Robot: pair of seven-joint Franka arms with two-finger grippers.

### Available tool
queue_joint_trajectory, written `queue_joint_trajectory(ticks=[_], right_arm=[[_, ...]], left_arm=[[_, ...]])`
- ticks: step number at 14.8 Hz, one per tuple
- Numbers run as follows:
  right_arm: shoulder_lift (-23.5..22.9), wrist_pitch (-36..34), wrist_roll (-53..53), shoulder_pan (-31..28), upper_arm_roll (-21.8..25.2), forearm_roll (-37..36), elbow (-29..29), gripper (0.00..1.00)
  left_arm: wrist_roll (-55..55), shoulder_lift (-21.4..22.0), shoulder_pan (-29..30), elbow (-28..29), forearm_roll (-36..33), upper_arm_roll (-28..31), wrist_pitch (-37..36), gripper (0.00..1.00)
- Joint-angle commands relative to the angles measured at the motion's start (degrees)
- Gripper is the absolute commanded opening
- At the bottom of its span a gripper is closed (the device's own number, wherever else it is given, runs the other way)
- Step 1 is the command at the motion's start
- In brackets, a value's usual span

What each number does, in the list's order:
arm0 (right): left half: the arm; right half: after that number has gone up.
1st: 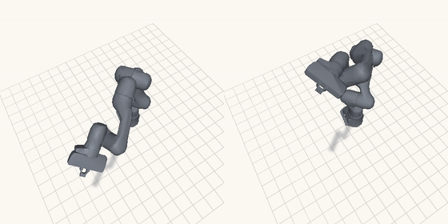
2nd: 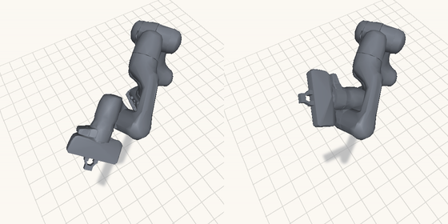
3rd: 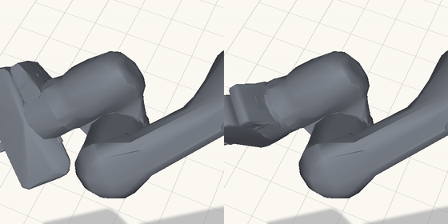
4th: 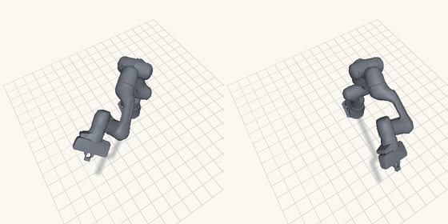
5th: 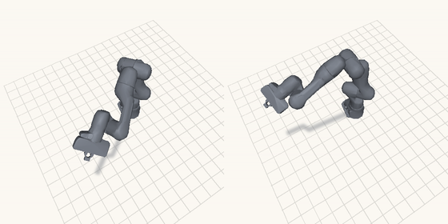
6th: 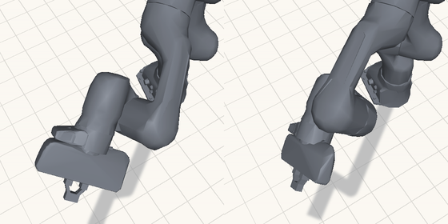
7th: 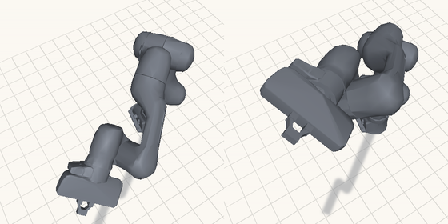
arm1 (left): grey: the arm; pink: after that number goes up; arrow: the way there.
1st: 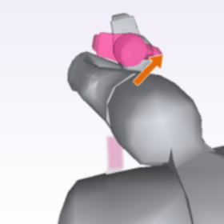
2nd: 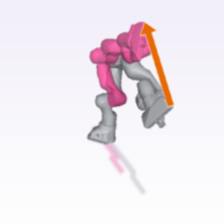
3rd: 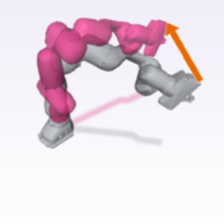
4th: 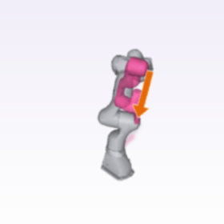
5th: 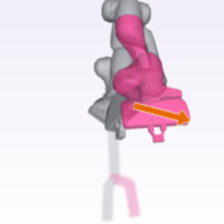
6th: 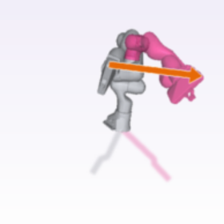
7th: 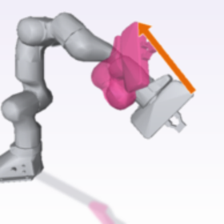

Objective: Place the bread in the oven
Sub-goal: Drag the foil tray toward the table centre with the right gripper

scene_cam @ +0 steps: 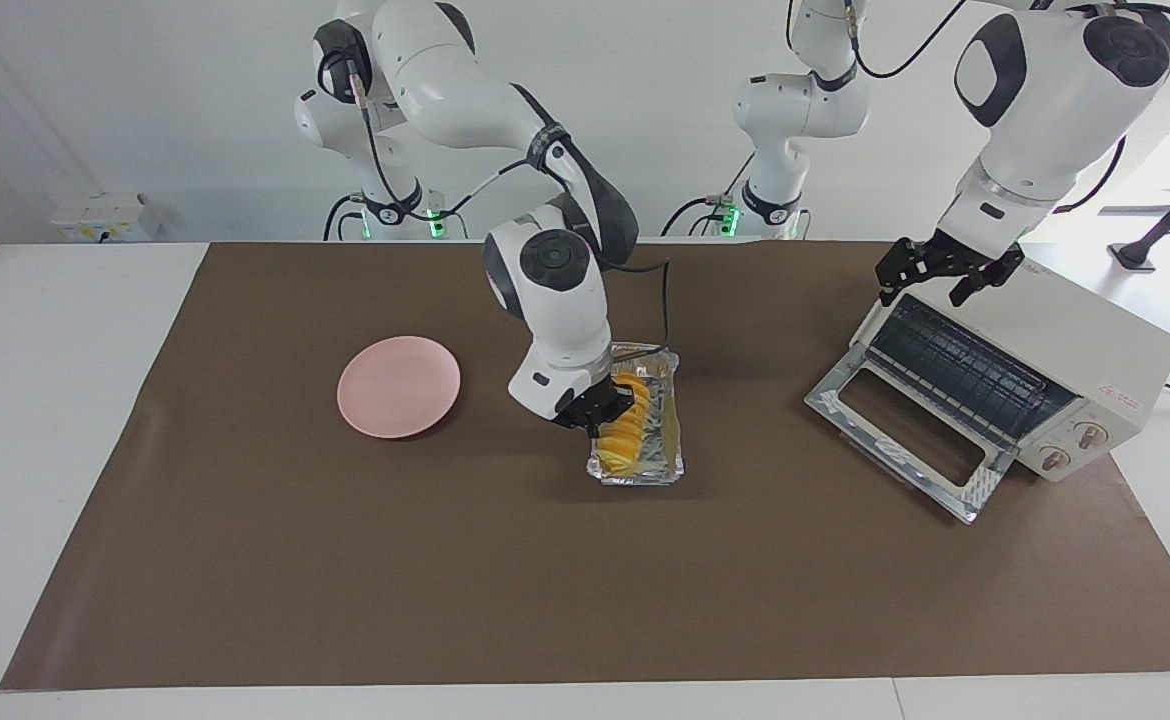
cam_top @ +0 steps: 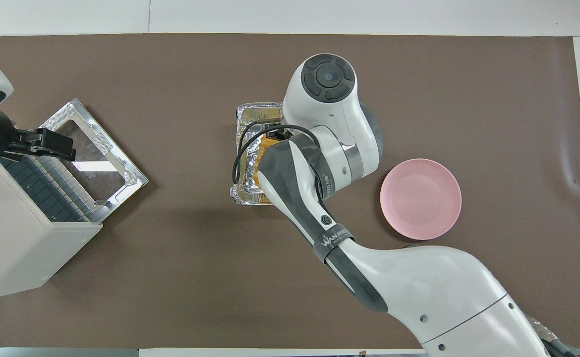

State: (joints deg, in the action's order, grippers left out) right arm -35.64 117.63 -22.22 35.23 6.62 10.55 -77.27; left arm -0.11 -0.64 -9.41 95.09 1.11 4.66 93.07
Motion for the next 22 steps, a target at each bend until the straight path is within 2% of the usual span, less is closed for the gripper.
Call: queue_joint_trajectory(ticks=[1,5,6,9,12,14,16,20,21,22], right_arm=[[0.04,2.59,-0.11,0.71,0.33,1.49,-2.19,0.00],[-0.40,6.02,0.42,0.98,0.33,1.23,-3.77,0.00],[-0.31,6.20,0.33,1.07,0.33,1.23,-4.03,0.97],[-0.05,3.32,-0.63,1.07,0.33,1.41,-3.42,1.00],[0.30,-4.06,-4.15,0.02,0.85,0.71,-0.53,1.00],[1.44,-8.37,-4.06,-0.94,2.77,0.70,0.27,1.00],[3.89,-9.61,-3.36,-3.40,4.62,0.96,0.27,1.00],[8.46,-13.74,4.35,-11.65,4.98,0.79,-0.16,1.00],[9.52,-14.96,6.81,-14.20,4.98,0.70,-0.34,1.00],[10.58,-16.11,9.97,-16.57,4.98,0.62,-0.34,1.00]], left_arm=[[-0.77,1.08,-0.09,0.89,0.21,0.26,-0.26,1.00],[-0.77,1.08,-0.09,0.89,0.21,0.26,-0.26,1.00],[-0.77,1.08,-0.09,0.89,0.21,0.26,-0.26,1.00],[-0.77,1.08,-0.09,0.89,0.21,0.26,-0.26,1.00],[-0.77,1.08,-0.09,0.89,0.21,0.26,-0.61,1.00],[-0.51,1.34,-0.26,0.98,0.21,0.18,-1.40,1.00],[1.16,1.26,-1.31,0.80,0.21,-0.17,-1.85,1.00],[11.26,0.03,-11.13,0.63,0.39,-0.70,3.34,1.00],[11.88,-1.46,-13.68,-0.16,0.56,-0.70,3.61,1.00],[15.28,-5.12,-17.10,-2.86,1.08,-0.62,3.26,1.00]])
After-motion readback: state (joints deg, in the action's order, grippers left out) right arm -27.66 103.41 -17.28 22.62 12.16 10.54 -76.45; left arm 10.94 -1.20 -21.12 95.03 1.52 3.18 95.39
